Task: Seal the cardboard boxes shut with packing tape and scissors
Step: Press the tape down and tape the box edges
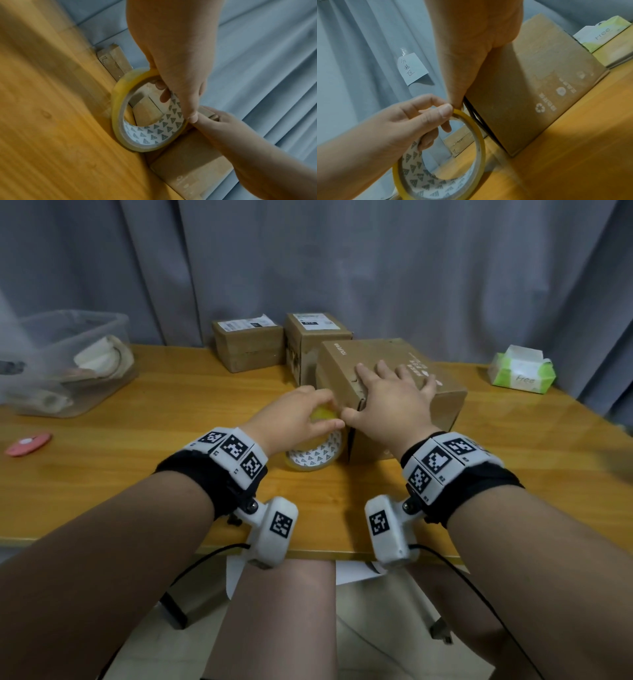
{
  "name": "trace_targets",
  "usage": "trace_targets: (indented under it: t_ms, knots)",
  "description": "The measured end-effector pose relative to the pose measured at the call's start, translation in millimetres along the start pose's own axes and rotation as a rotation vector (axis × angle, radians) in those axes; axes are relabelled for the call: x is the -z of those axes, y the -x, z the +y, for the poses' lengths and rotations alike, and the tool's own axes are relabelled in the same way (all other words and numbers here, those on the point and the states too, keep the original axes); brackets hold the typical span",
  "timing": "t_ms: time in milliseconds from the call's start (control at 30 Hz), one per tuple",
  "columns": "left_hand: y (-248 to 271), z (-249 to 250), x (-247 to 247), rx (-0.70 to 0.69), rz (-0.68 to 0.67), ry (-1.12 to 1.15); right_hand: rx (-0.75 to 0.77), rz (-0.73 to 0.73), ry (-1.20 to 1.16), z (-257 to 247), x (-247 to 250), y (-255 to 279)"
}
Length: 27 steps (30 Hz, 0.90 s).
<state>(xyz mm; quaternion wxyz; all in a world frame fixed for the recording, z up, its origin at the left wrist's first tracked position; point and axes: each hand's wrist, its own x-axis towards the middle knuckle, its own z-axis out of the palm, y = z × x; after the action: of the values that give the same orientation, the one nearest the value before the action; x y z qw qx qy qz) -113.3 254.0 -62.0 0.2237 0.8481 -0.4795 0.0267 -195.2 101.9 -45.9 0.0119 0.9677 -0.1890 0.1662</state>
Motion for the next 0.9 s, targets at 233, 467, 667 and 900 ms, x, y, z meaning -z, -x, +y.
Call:
trace_targets:
  t_ms: [233, 467, 667, 900]
  knots:
    - [-19, 4, -10, 0.02, 0.027, -0.001, -0.017, 0.011, -0.026, 16, -5, -16]
    - [-31, 3, -14, 0.031, 0.036, 0.013, -0.008, -0.061, -0.009, 28, -6, -28]
    - [-33, 10, -16, 0.043, 0.052, 0.011, -0.007, -0.058, -0.053, 25, -6, -29]
    - [-35, 21, -19, 0.118, 0.012, 0.028, 0.066, -0.135, -0.433, 46, 19, -28]
